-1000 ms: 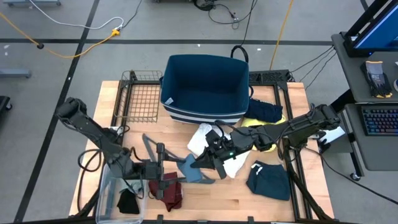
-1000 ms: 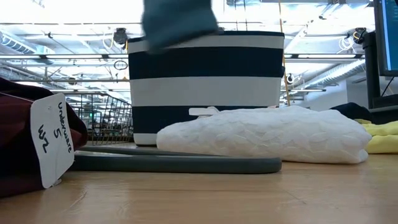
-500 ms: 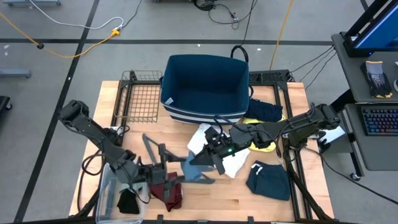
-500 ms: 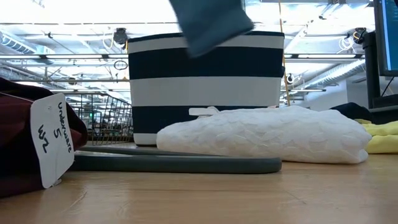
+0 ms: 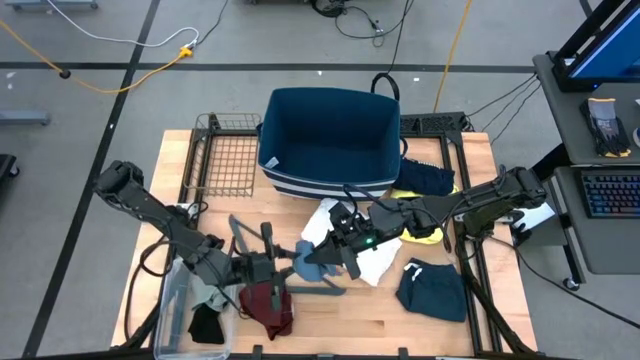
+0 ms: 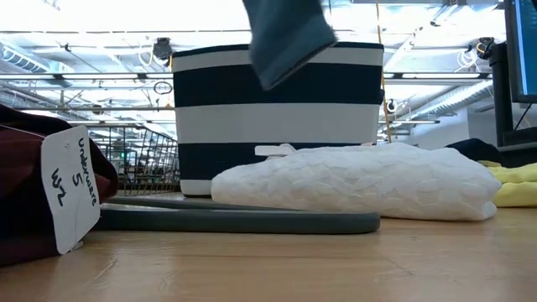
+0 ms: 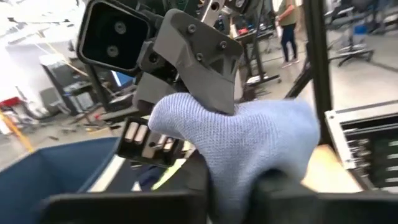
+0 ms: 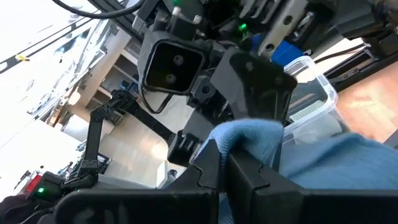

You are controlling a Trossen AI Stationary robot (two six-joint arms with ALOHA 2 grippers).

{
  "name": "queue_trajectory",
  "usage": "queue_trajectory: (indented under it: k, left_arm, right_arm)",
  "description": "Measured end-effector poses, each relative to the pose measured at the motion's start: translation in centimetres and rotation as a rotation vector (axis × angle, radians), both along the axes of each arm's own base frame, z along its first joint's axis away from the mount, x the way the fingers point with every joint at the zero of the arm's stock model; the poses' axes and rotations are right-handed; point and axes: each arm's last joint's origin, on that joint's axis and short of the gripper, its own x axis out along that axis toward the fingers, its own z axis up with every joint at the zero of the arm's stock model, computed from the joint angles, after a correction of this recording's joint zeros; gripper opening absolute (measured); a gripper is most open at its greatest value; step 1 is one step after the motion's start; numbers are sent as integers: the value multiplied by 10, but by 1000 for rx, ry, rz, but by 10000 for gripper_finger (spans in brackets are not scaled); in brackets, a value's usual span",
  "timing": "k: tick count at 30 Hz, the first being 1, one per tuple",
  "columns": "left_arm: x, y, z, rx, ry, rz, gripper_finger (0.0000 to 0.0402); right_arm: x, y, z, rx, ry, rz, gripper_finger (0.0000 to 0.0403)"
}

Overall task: Pick & Place Cloths
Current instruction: Put the blue sock into the transparent bin

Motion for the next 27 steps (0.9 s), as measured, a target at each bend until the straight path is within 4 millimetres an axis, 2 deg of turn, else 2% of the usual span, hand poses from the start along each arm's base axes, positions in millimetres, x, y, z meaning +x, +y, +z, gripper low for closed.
queue_trajectory:
  k: [2, 5, 9, 17, 27]
  left_arm:
    - [0, -1, 0, -35, -5, -24, 18]
    - [-3, -4, 1, -79, -5, -81, 18]
    - [-16, -8, 7, -155, 22, -169, 9]
    - [-63, -9, 30, -404, 73, -278, 9]
    - [-121, 2, 68, -744, 2, -373, 8]
  right_arm:
    - [0, 0, 0, -2, -1, 2, 15]
    - [-1, 1, 0, 0, 0, 45, 35]
    - [-1, 3, -1, 3, 7, 98, 60]
    - [-2, 5, -2, -58, -15, 168, 93]
    - [-3, 5, -2, -165, -73, 203, 87]
